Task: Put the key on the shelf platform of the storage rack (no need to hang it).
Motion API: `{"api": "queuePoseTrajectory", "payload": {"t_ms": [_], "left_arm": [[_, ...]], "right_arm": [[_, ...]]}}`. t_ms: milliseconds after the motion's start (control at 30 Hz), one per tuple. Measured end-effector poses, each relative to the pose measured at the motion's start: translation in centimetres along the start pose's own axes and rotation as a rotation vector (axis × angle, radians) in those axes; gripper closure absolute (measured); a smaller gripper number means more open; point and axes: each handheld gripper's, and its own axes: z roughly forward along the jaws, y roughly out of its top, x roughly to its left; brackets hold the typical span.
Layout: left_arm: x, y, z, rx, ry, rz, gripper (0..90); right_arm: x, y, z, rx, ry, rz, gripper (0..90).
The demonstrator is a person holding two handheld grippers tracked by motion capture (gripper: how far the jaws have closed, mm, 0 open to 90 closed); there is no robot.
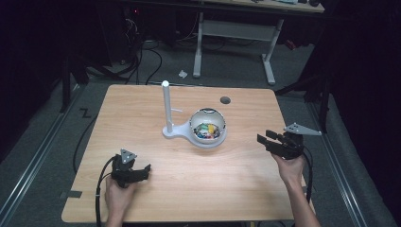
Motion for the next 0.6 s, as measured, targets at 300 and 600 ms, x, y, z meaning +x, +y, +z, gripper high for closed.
{"api": "queuePoseTrajectory", "payload": {"t_ms": [300,600], "left_arm": [[0.0,0.0,0.0,0.000,0.000,0.001,15.3],[0.0,0.0,0.0,0.000,0.001,-0.003,15.3]], "right_arm": [[0.0,-1.7,-0.4,-0.003,0.006,0.026,49.3],[0.3,-2.9,0.1,0.003,0.016,0.032,49.3]]}}
